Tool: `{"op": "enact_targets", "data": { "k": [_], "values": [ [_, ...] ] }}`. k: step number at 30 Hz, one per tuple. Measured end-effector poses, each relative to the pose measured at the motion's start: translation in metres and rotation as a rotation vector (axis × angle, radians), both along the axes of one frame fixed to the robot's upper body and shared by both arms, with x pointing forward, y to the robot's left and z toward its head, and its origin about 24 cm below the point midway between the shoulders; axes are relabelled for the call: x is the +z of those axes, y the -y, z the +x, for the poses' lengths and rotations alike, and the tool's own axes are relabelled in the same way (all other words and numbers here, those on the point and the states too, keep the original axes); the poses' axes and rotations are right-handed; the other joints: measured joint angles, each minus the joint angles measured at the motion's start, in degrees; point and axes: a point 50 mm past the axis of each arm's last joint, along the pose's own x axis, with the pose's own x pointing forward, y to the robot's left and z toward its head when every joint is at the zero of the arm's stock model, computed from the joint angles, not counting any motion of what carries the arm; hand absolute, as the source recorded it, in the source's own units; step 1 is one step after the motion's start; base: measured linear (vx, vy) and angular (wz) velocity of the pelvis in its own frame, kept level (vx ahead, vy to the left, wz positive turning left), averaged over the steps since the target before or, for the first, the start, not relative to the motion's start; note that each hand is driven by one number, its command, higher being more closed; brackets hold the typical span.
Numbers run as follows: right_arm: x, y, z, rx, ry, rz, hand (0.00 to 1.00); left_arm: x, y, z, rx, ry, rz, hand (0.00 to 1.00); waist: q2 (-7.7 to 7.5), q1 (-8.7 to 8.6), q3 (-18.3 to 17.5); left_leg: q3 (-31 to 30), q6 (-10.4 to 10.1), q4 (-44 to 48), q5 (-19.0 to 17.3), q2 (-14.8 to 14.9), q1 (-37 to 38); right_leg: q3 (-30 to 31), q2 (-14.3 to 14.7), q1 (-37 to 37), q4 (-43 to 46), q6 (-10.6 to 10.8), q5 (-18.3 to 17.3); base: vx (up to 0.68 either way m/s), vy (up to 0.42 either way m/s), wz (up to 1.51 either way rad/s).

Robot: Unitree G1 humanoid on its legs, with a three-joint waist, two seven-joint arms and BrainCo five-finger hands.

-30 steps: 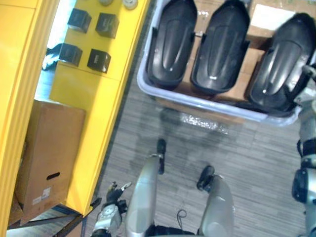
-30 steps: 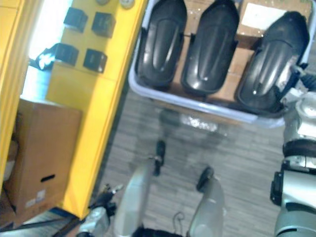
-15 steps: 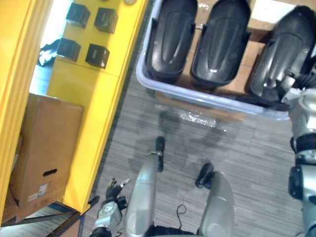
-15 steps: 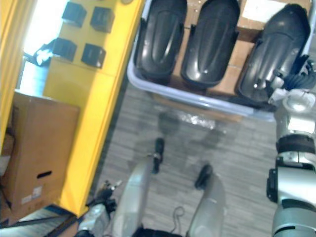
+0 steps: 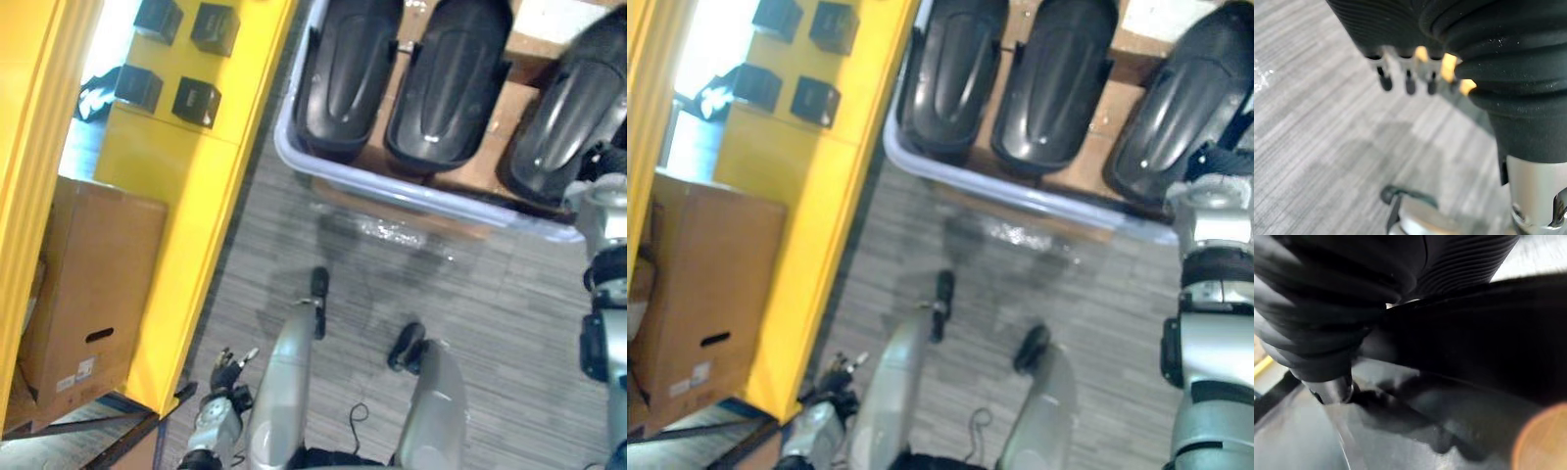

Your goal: Walk over and take plastic housings, then place them on the shelf

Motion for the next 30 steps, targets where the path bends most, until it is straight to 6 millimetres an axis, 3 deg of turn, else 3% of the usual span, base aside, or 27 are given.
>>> {"op": "enact_targets", "data": {
  "k": [10, 16, 23, 27, 28, 30],
  "values": [
    [0.000, -0.002, 0.001, -0.025, -0.078, -0.147, 1.00, 0.015, 0.001, 0.013, 0.035, 0.132, -0.044, 0.00, -0.98, 0.05, -0.6, -0.2, 0.1, 0.5, 0.1, 0.0, 0.5, -0.3, 0.0, 1.1, -0.1, 0.1, 0.1, 0.00, -0.003, 0.01],
    [0.026, -0.015, 0.001, -0.032, -0.015, -0.328, 1.00, 0.038, 0.011, 0.031, 0.069, 0.260, -0.101, 0.00, -1.47, -1.07, -0.9, -1.0, 0.1, 0.2, 0.0, 0.1, 3.0, -1.5, 0.5, 4.7, -1.5, 0.2, 0.2, -0.01, -0.009, 0.04],
    [0.023, -0.009, -0.008, -0.092, -0.019, -0.425, 1.00, 0.094, -0.007, 0.053, 0.210, 0.493, -0.099, 0.00, -3.07, -2.04, -1.5, -1.0, -0.1, -4.9, 0.8, 0.4, 10.7, -2.8, 2.2, 13.1, -8.8, 0.6, 2.3, 0.04, -0.007, -0.03],
    [0.032, -0.011, -0.016, -0.106, 0.045, -0.471, 1.00, 0.136, -0.032, 0.052, 0.297, 0.642, -0.012, 0.00, -4.83, -2.55, -1.2, -0.8, -0.5, -9.4, 1.6, 0.3, 16.4, -3.4, 3.2, 18.9, -14.1, 1.0, 3.8, 0.10, -0.030, 0.03],
    [0.033, -0.010, -0.022, -0.113, 0.082, -0.493, 1.00, 0.155, -0.039, 0.050, 0.324, 0.712, 0.036, 0.00, -5.29, -2.70, -1.3, -1.2, -0.7, -11.3, 2.2, 0.2, 19.1, -4.6, 3.8, 22.4, -16.8, 0.9, 4.7, 0.15, -0.044, 0.14],
    [0.034, -0.011, -0.029, -0.120, 0.112, -0.519, 1.00, 0.170, -0.041, 0.049, 0.327, 0.768, 0.067, 0.00, -5.78, -2.66, -1.5, -1.2, -0.8, -13.4, 2.5, 0.0, 21.7, -5.5, 4.1, 25.4, -19.4, 1.2, 5.3, 0.14, -0.039, 0.17]
  ]
}}
